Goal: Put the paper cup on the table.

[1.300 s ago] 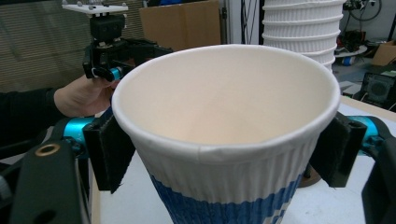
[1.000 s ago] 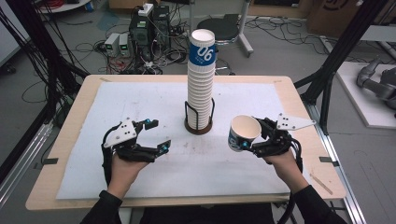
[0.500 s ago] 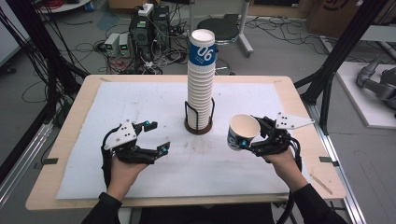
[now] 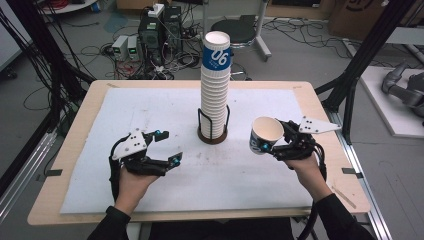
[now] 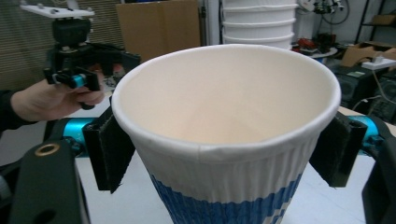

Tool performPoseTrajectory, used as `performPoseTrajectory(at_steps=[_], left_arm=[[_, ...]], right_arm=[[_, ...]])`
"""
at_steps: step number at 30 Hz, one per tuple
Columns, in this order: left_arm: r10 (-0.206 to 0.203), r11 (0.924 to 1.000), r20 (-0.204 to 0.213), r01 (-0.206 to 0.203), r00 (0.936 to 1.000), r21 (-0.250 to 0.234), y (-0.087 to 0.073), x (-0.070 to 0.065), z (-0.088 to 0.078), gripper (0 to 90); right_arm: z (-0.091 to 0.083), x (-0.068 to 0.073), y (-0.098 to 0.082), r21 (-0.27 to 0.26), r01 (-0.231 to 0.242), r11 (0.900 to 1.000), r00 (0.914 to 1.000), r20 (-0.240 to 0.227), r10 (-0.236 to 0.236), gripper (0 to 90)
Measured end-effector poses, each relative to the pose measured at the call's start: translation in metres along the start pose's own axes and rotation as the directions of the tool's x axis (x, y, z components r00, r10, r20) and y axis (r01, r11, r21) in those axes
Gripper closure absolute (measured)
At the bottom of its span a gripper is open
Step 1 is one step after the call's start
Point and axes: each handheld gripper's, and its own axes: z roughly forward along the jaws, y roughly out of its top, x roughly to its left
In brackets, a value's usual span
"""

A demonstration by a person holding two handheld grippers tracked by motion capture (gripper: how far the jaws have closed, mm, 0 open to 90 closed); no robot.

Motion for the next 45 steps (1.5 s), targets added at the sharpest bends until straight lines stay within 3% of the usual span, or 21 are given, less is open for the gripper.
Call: performPoseTrajectory(at_steps=[8,16,30,45], left_arm=[[-0.003,1.0000,0.000,0.003,1.0000,0.001,0.000,0.000,-0.001,16.8],[-0.003,1.0000,0.001,0.003,1.0000,0.003,-0.001,-0.001,-0.002,16.8],[-0.004,1.0000,0.011,0.004,0.9999,0.006,-0.001,-0.001,-0.001,16.8],[-0.003,0.9999,0.016,0.003,0.9999,0.012,-0.002,-0.002,0.001,16.9]], right_arm=[[-0.006,-0.020,-0.003,0.001,-0.017,1.000,0.9975,0.069,0.017,20.0],[-0.008,-0.040,-0.008,-0.001,-0.028,1.000,0.9890,0.146,0.028,20.0],[-0.010,-0.067,-0.016,0.013,-0.046,0.999,0.9777,0.206,0.042,19.9],[-0.004,-0.087,-0.027,0.030,-0.103,0.994,0.9643,0.248,0.092,19.9]])
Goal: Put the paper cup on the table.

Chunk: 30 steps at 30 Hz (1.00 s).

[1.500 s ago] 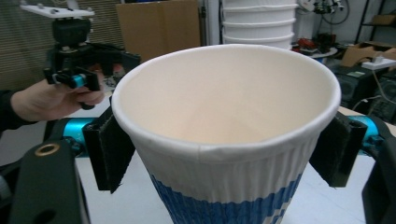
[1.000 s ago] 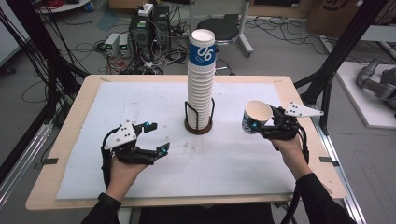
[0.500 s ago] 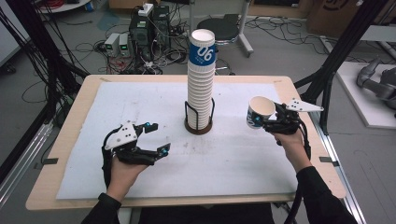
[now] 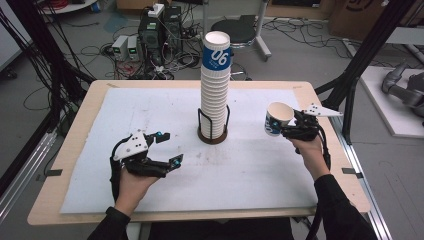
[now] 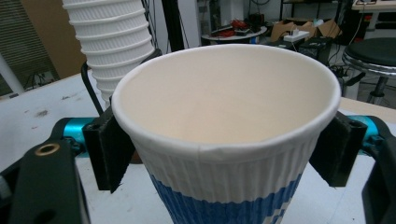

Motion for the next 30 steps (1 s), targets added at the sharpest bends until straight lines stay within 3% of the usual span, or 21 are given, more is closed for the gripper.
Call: performPoseTrajectory(at_steps=[14,30], left_arm=[[-0.002,1.0000,0.003,0.002,1.0000,0.004,-0.001,0.000,0.000,16.9],[0.007,1.0000,0.018,-0.007,0.9998,0.007,-0.003,-0.002,0.002,16.9]], right_arm=[[0.013,-0.008,-0.008,0.018,-0.017,1.000,0.9970,0.075,0.016,19.9],[0.034,-0.018,-0.022,0.027,-0.071,0.997,0.9853,0.158,0.066,19.9]])
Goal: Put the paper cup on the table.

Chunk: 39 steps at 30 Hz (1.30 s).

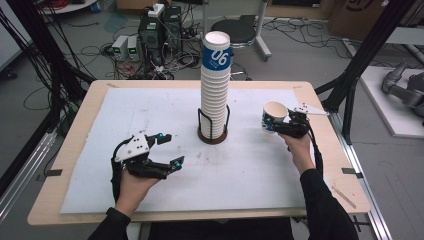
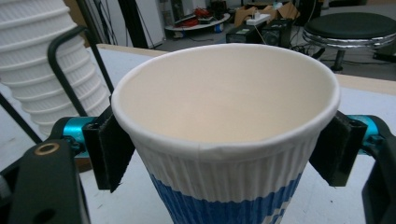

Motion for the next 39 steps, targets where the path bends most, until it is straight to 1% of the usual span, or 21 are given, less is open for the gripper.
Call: performPoseTrajectory(at_steps=[4,6,9,14,15,16,18,23,26,34,39], left_arm=[[-0.001,1.0000,0.000,0.001,1.0000,-0.001,-0.001,0.000,0.000,16.9],[-0.008,1.0000,0.003,0.008,1.0000,-0.002,-0.001,0.000,0.001,16.9],[-0.007,1.0000,0.010,0.007,0.9999,0.000,-0.002,0.000,0.001,16.9],[-0.005,1.0000,0.021,0.005,0.9998,0.000,-0.002,-0.001,0.002,16.9],[-0.004,1.0000,0.021,0.004,0.9998,0.000,-0.002,-0.001,0.002,16.9],[-0.002,1.0000,0.021,0.002,0.9998,0.002,-0.002,-0.001,0.002,16.9],[-0.001,1.0000,0.020,0.001,0.9998,0.004,-0.003,-0.001,0.002,16.9],[-0.006,1.0000,0.021,0.006,0.9998,0.005,-0.003,-0.001,0.002,16.9],[-0.005,1.0000,0.022,0.005,0.9997,0.007,-0.003,-0.001,0.002,16.9],[-0.006,1.0000,0.024,0.006,0.9997,0.007,-0.003,-0.002,0.003,16.9],[-0.003,1.0000,0.025,0.003,0.9997,0.009,-0.003,-0.002,0.003,16.9]], right_arm=[[0.005,-0.002,-0.003,0.000,-0.009,1.000,0.9998,0.016,0.009,19.9],[0.008,-0.003,-0.005,0.002,-0.018,1.000,0.9995,0.026,0.018,19.8],[0.011,-0.004,-0.008,0.015,-0.025,1.000,0.9993,0.027,0.025,19.8],[0.016,-0.005,-0.011,0.012,-0.027,1.000,0.9989,0.038,0.026,19.8],[0.017,-0.005,-0.012,0.013,-0.033,0.999,0.9985,0.043,0.032,19.8],[0.017,-0.006,-0.012,0.013,-0.029,0.999,0.9984,0.049,0.028,19.8],[0.018,-0.007,-0.014,0.023,-0.042,0.999,0.9974,0.059,0.040,19.8],[0.020,-0.008,-0.015,0.034,-0.036,0.999,0.9963,0.080,0.033,19.6],[0.020,-0.009,-0.016,0.042,-0.029,0.999,0.9961,0.084,0.026,19.5],[0.020,-0.008,-0.016,0.054,-0.034,0.998,0.9953,0.092,0.029,18.5],[0.019,-0.007,-0.015,0.074,-0.026,0.997,0.9948,0.100,0.019,18.1]])
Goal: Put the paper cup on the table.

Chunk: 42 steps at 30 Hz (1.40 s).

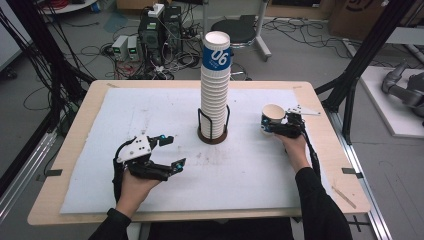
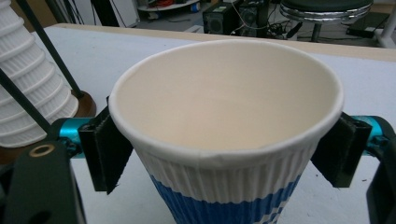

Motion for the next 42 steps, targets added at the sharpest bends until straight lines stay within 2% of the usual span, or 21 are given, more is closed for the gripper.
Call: performPoseTrajectory(at_steps=[3,15,24,42], left_arm=[[0.001,1.0000,0.001,-0.001,1.0000,-0.002,0.000,0.000,0.000,16.9],[0.006,1.0000,0.004,-0.006,1.0000,-0.001,0.001,-0.001,0.001,16.9],[0.005,1.0000,0.010,-0.005,0.9999,-0.002,0.002,-0.001,0.002,16.9],[0.009,1.0000,0.024,-0.009,0.9997,0.000,0.003,-0.002,0.005,16.9]], right_arm=[[-0.001,0.002,0.001,0.013,0.017,1.000,0.9998,0.010,-0.017,18.0],[-0.003,0.008,0.001,0.039,0.018,0.999,0.9991,0.037,-0.019,16.9],[-0.004,0.011,0.000,0.078,0.019,0.997,0.9961,0.084,-0.025,13.7],[-0.021,0.019,-0.001,0.130,0.014,0.991,0.9946,0.100,-0.028,13.6]])
